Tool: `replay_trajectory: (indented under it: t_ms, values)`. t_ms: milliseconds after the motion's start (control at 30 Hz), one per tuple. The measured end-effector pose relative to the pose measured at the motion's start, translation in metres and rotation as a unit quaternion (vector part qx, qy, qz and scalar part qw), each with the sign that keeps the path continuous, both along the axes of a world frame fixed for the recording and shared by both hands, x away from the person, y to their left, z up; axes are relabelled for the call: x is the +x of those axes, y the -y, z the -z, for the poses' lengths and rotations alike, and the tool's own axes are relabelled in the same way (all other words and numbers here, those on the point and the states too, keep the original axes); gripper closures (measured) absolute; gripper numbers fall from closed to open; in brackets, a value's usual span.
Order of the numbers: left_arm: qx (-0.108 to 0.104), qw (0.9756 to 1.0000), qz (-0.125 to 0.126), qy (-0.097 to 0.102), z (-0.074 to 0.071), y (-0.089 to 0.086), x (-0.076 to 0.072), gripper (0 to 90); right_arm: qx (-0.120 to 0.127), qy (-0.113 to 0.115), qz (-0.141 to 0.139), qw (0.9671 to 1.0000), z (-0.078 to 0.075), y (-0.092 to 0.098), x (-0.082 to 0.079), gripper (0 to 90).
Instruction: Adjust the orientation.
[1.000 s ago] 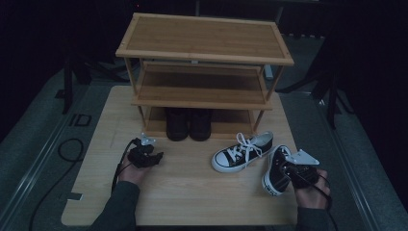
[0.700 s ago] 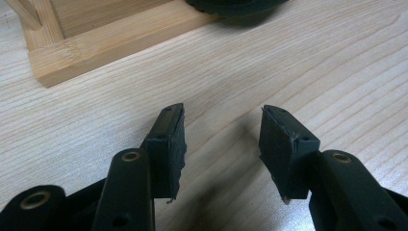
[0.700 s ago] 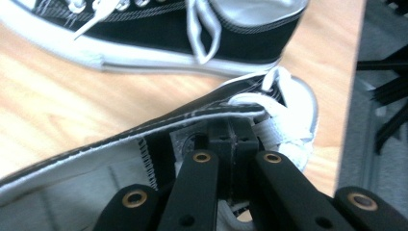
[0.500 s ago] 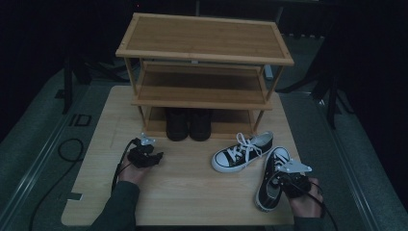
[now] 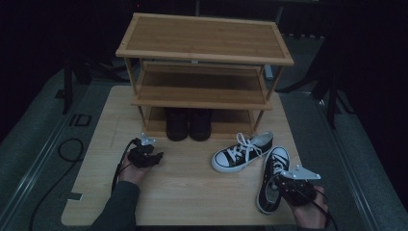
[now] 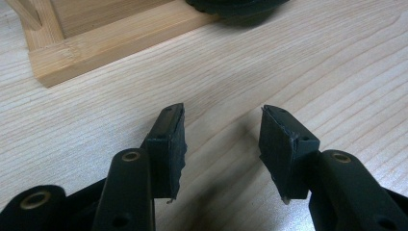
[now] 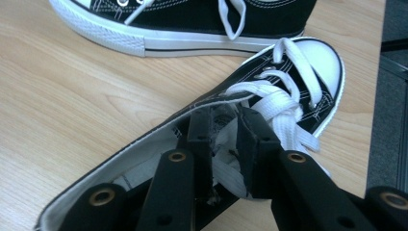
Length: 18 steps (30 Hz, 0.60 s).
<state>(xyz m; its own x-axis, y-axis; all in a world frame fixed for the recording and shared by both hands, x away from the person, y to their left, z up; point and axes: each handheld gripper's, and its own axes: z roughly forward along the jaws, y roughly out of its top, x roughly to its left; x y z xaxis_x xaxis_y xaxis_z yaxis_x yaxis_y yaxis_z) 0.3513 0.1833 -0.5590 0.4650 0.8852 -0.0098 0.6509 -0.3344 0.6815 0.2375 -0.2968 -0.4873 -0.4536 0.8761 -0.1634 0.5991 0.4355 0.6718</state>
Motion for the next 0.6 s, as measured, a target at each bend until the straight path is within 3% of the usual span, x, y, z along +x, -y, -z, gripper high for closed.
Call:
replay_trajectory:
  t_ms: [367,467,600]
  values:
    - [-0.001,1.0000,0.000,0.000,0.0000,-0.0002,0.0000,51.8,0.017,0.013,0.037,0.9991,-0.0045,-0.0015,-0.0065,64.3]
    - [-0.002,1.0000,0.000,0.000,0.0000,-0.0003,0.0001,51.8,0.017,0.021,0.049,0.9984,-0.0067,0.0003,-0.0076,62.2]
    - [-0.001,1.0000,0.000,0.000,0.0000,-0.0001,0.0000,51.8,0.009,0.015,0.064,0.9978,-0.0028,0.0020,-0.0033,57.4]
